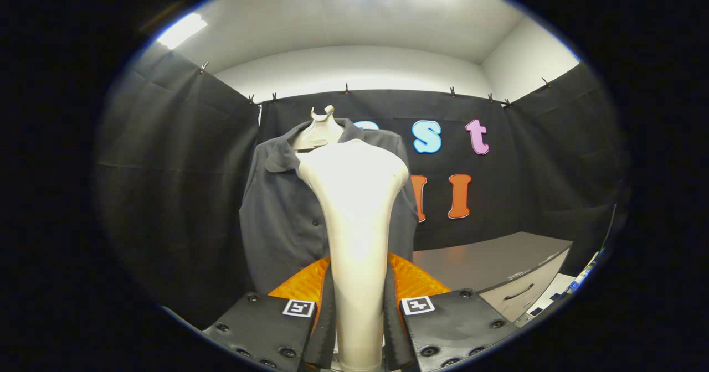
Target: Iron the clothes twice with a garment steamer, once on the left side and once on the right side.
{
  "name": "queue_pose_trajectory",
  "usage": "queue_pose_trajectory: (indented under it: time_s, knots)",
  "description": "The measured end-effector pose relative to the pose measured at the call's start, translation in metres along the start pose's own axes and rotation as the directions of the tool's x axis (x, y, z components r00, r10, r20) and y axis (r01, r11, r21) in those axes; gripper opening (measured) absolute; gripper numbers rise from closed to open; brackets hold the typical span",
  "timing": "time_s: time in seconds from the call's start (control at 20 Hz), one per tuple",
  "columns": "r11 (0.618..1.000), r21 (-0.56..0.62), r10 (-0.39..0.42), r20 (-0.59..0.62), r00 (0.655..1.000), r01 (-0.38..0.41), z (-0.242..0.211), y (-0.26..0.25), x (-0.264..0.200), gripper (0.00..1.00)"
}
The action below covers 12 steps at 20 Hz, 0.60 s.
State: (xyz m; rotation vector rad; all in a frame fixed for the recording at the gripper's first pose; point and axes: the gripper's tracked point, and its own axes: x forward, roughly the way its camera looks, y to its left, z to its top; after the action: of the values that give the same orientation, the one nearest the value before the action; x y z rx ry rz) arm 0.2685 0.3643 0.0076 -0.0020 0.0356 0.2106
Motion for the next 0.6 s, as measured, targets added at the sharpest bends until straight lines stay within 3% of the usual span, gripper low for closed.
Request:
queue_pose_trajectory:
  time_s: [0.6]
  knots:
    - [0.998,-0.008,-0.059,0.049,0.997,0.060,0.025,-0.115,-0.052,0.43]
